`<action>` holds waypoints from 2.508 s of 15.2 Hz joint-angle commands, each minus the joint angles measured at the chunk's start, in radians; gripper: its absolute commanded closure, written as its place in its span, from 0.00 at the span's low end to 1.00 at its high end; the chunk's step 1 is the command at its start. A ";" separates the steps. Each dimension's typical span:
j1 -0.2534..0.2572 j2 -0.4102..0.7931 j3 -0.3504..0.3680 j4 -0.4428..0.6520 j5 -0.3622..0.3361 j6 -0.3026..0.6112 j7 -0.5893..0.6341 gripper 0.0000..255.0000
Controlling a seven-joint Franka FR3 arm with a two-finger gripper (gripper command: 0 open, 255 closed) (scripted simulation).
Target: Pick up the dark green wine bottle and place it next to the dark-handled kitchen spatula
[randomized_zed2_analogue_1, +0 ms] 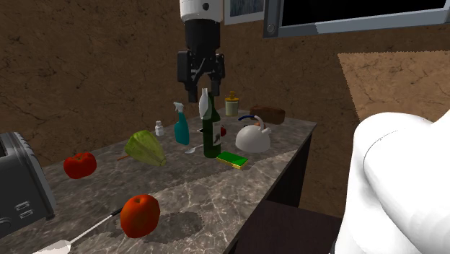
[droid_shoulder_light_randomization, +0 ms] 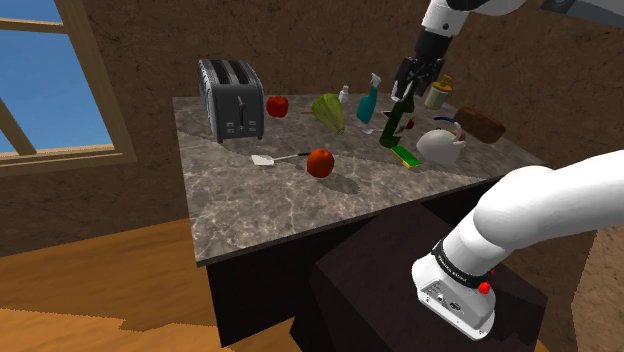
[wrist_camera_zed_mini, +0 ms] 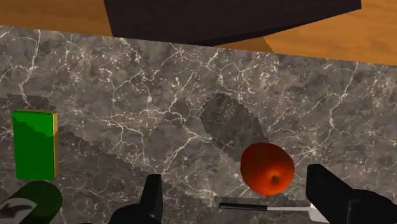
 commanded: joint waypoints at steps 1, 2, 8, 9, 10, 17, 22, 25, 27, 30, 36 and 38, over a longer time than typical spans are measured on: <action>-0.011 0.041 -0.038 0.027 -0.014 0.024 -0.045 0.00; -0.015 0.065 -0.057 0.043 -0.018 0.037 -0.067 0.00; -0.033 0.226 -0.170 0.159 -0.017 0.107 -0.207 0.00; -0.035 0.256 -0.188 0.183 -0.011 0.117 -0.231 0.00; -0.037 0.286 -0.207 0.208 -0.004 0.126 -0.256 0.00; -0.061 0.525 -0.323 0.415 0.101 0.163 -0.447 0.00; -0.115 0.725 -0.373 0.607 0.226 0.149 -0.589 0.00; -0.173 0.853 -0.383 0.747 0.308 0.119 -0.664 0.00; -0.222 0.940 -0.380 0.852 0.360 0.090 -0.705 0.00; -0.270 1.020 -0.371 0.942 0.403 0.072 -0.735 0.00; -0.265 1.035 -0.364 0.884 0.414 0.144 -0.744 0.00; -0.264 1.037 -0.363 0.879 0.415 0.150 -0.745 0.00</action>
